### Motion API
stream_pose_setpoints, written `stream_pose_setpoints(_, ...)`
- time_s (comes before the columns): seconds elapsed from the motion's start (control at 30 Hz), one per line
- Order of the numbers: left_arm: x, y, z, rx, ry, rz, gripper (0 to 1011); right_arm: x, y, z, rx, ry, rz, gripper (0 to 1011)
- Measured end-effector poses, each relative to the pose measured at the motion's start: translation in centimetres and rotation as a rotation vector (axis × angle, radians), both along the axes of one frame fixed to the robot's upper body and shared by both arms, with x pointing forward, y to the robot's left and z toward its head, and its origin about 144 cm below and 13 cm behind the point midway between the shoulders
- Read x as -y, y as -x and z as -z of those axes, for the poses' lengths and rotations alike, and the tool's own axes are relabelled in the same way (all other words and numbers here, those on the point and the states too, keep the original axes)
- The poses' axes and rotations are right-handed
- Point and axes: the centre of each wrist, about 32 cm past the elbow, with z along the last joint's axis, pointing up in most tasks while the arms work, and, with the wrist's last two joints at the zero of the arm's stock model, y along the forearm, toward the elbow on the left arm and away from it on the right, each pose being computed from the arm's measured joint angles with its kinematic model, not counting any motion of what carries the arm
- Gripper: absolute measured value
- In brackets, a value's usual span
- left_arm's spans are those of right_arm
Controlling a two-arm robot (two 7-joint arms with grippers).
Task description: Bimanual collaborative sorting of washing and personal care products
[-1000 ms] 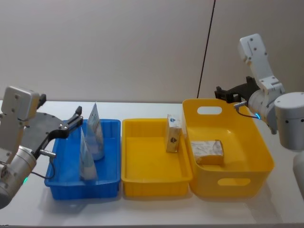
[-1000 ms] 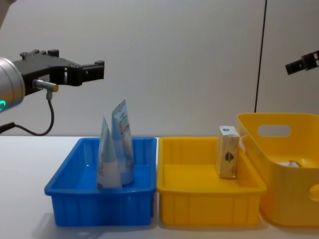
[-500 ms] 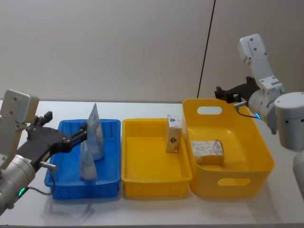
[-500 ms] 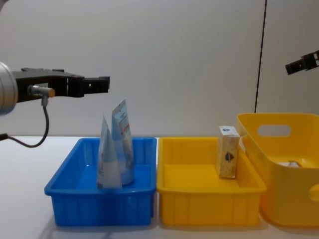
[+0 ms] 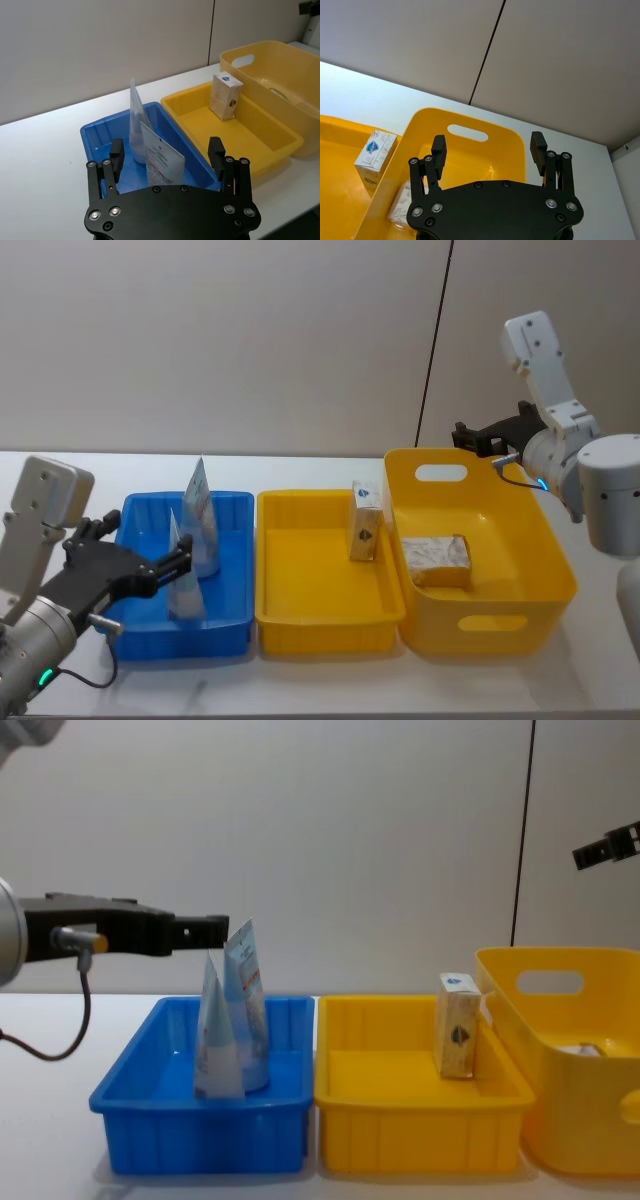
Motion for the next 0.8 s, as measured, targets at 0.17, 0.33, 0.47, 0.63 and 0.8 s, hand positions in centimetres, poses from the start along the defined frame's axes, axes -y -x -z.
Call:
stream_pose_setpoints(0.17, 0.5, 0.2, 0.4, -0.008, -0.021, 0.008, 1001, 0.0, 0.0, 0.0, 0.0, 0.0, 0.0, 1004)
stream_pose_setpoints(0.33, 0.8, 0.3, 0.7, -0.013, -0.035, 0.011, 1001, 0.0, 0.0, 0.0, 0.0, 0.0, 0.0, 1004)
stream_pose_setpoints(0.47, 1.1, 0.4, 1.0, -0.018, -0.044, 0.011, 1001, 0.0, 0.0, 0.0, 0.0, 0.0, 0.0, 1004)
stream_pose_setpoints(0.63, 1.4, 0.3, 1.4, -0.02, -0.054, 0.005, 1001, 0.0, 0.0, 0.0, 0.0, 0.0, 0.0, 1004)
stream_pose_setpoints(0.8, 1.5, 0.1, 1.8, -0.014, -0.065, -0.003, 1001, 0.0, 0.0, 0.0, 0.0, 0.0, 0.0, 1004)
